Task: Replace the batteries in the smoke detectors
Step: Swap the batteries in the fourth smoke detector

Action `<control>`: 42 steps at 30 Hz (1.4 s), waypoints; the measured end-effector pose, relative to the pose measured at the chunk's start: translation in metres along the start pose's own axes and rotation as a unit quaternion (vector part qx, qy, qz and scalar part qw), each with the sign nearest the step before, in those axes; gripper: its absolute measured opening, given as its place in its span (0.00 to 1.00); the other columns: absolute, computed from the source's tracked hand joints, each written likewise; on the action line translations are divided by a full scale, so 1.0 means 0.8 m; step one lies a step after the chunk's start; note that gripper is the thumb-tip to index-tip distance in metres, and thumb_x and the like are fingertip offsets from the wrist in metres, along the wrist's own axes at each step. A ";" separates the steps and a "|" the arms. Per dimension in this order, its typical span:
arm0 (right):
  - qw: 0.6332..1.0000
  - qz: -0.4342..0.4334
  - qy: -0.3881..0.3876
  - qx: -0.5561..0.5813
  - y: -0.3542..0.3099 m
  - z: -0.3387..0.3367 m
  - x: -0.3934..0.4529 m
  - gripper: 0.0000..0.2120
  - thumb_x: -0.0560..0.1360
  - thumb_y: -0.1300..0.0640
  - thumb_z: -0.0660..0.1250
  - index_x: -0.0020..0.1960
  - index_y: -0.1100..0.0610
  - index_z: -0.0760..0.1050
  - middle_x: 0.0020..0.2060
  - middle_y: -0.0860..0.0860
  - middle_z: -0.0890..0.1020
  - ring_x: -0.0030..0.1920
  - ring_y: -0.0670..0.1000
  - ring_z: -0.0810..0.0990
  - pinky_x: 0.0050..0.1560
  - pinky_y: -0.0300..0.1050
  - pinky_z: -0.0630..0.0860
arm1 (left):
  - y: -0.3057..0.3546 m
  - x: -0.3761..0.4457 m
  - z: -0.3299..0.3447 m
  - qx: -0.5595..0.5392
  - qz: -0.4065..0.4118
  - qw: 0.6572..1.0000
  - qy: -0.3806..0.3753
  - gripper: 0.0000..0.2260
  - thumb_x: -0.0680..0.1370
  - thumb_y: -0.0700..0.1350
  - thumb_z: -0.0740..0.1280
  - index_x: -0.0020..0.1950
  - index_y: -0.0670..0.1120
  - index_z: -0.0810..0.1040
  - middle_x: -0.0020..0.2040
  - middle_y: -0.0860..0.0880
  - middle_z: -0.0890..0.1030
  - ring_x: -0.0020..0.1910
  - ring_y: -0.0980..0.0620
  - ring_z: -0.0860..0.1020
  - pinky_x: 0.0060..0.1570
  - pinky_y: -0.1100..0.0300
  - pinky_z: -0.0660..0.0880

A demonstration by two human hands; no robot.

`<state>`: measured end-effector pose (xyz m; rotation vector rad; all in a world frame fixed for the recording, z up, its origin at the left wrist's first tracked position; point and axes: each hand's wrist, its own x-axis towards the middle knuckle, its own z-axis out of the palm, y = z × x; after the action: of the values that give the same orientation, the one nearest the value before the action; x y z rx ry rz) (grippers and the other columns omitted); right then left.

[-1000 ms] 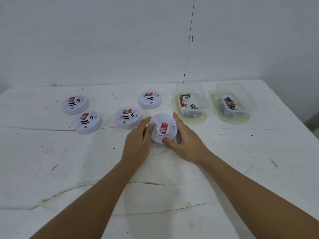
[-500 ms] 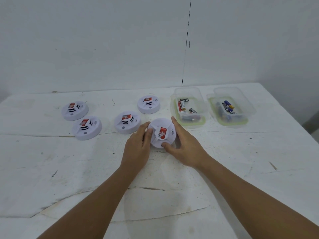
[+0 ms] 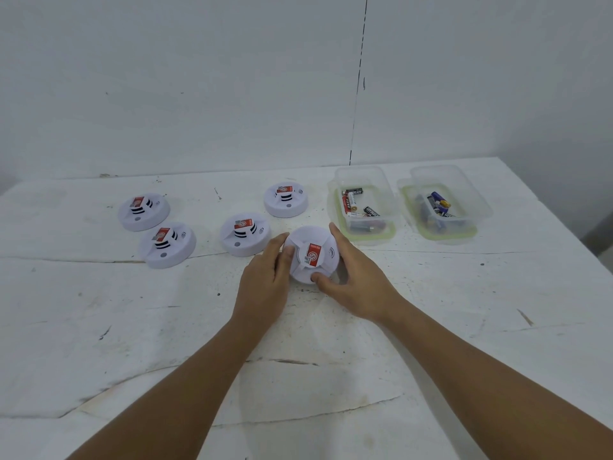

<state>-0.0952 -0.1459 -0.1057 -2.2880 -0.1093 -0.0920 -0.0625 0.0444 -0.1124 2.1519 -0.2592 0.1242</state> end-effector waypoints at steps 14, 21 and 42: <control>1.000 -0.002 0.000 0.008 0.001 0.002 0.001 0.48 0.73 0.35 0.69 0.85 0.45 0.47 0.80 0.38 0.63 0.78 0.42 0.64 0.75 0.54 0.70 | 0.000 0.000 0.000 0.008 0.002 1.000 0.004 0.19 0.86 0.56 0.54 0.74 0.54 0.74 0.58 0.54 0.84 0.53 0.54 0.81 0.48 0.64 0.74; 1.000 -0.003 0.000 0.005 0.003 0.002 0.001 0.48 0.74 0.35 0.69 0.85 0.45 0.46 0.80 0.38 0.64 0.78 0.42 0.65 0.75 0.54 0.71 | 0.001 0.000 0.001 0.010 0.002 1.000 0.004 0.19 0.86 0.56 0.55 0.74 0.53 0.73 0.59 0.53 0.84 0.54 0.54 0.81 0.46 0.72 0.70; 1.000 0.000 0.000 0.010 0.003 0.003 0.001 0.49 0.73 0.34 0.69 0.85 0.44 0.46 0.79 0.37 0.66 0.77 0.42 0.68 0.72 0.54 0.73 | 0.001 0.000 0.000 0.015 0.005 1.000 0.007 0.19 0.87 0.55 0.55 0.74 0.53 0.74 0.58 0.53 0.84 0.51 0.54 0.81 0.43 0.73 0.69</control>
<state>-0.0942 -0.1458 -0.1085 -2.2676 -0.1109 -0.0906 -0.0625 0.0435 -0.1116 2.1800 -0.2619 0.1488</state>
